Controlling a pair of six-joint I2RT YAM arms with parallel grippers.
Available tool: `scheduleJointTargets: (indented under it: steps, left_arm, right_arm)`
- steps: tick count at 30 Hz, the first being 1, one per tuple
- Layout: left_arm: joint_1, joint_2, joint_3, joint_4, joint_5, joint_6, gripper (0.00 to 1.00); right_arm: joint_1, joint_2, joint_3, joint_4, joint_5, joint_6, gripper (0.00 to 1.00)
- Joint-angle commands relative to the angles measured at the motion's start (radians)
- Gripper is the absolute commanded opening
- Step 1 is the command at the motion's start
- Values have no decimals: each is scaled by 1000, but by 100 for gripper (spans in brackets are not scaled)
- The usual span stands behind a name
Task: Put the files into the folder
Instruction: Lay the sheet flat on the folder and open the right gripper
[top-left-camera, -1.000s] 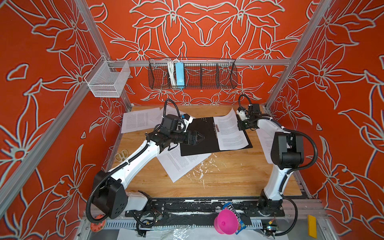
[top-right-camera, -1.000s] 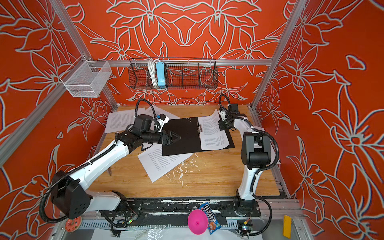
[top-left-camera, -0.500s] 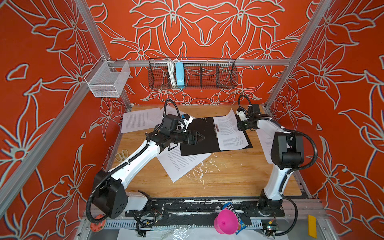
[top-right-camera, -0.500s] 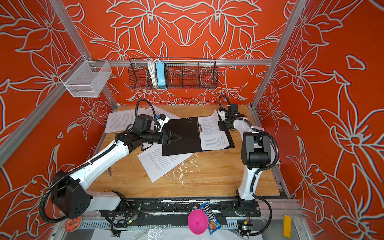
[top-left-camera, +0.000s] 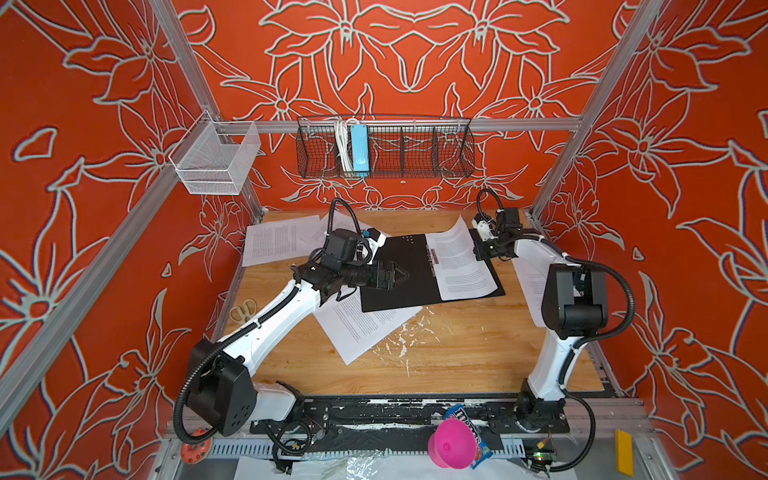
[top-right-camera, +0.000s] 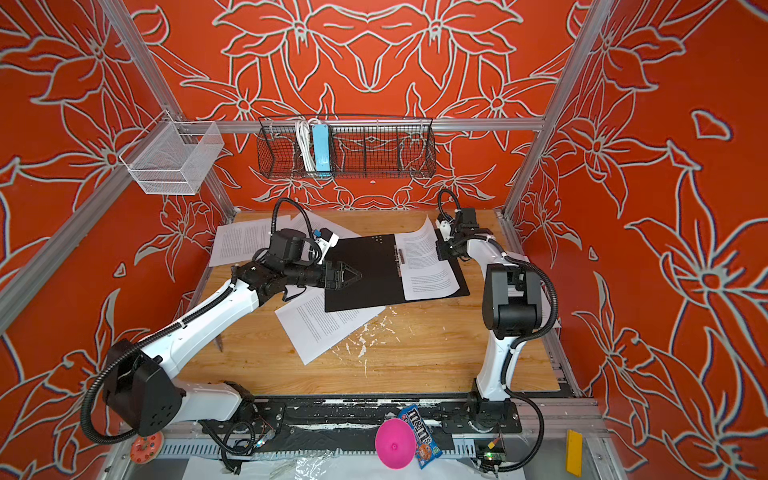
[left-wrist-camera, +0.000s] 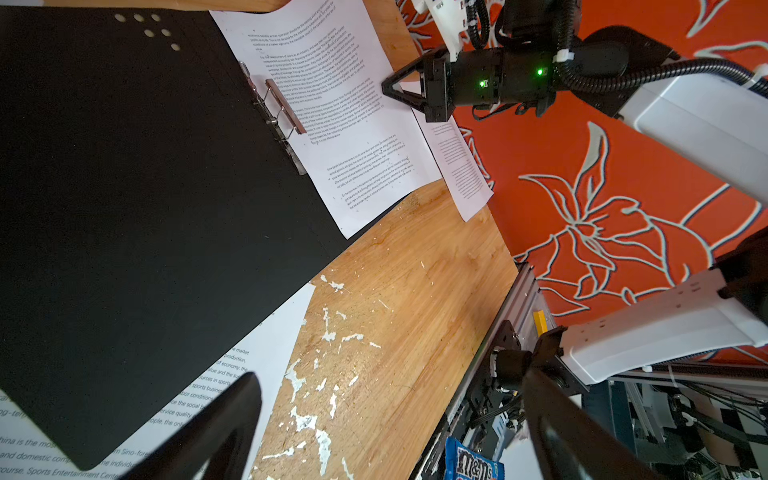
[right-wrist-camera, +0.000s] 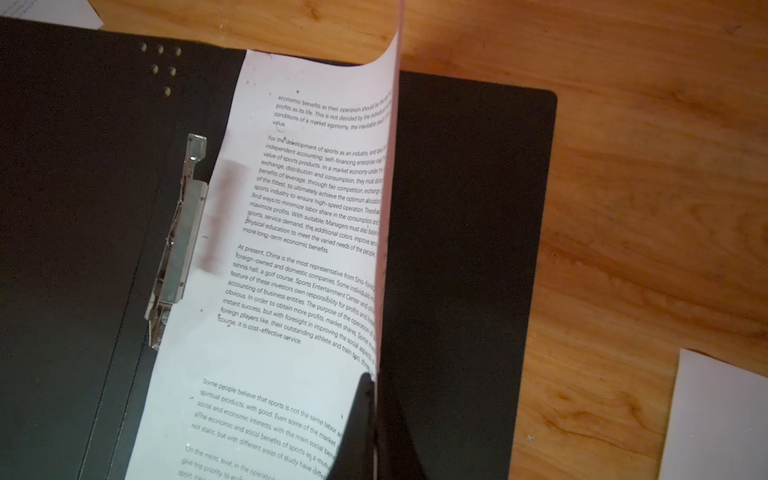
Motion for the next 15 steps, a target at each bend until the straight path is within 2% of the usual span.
scheduleJointTargets:
  steps: [1, 3, 4, 5, 6, 15]
  left_arm:
    - [7, 8, 12, 6, 22, 0, 98]
    - [7, 8, 13, 7, 22, -1, 98]
    - [7, 8, 13, 6, 22, -1, 98]
    - [7, 9, 12, 7, 22, -1, 98]
    - [7, 8, 13, 6, 23, -2, 98]
    - [7, 4, 13, 6, 24, -1, 98]
  right_arm:
    - [3, -2, 6, 3, -26, 4, 6]
    - [2, 0, 10, 1, -19, 8, 14]
    - [3, 1, 9, 0, -15, 10, 22]
    - [4, 5, 11, -1, -9, 13, 51]
    - [4, 7, 12, -1, -3, 15, 96]
    - [2, 30, 24, 3, 23, 34, 98]
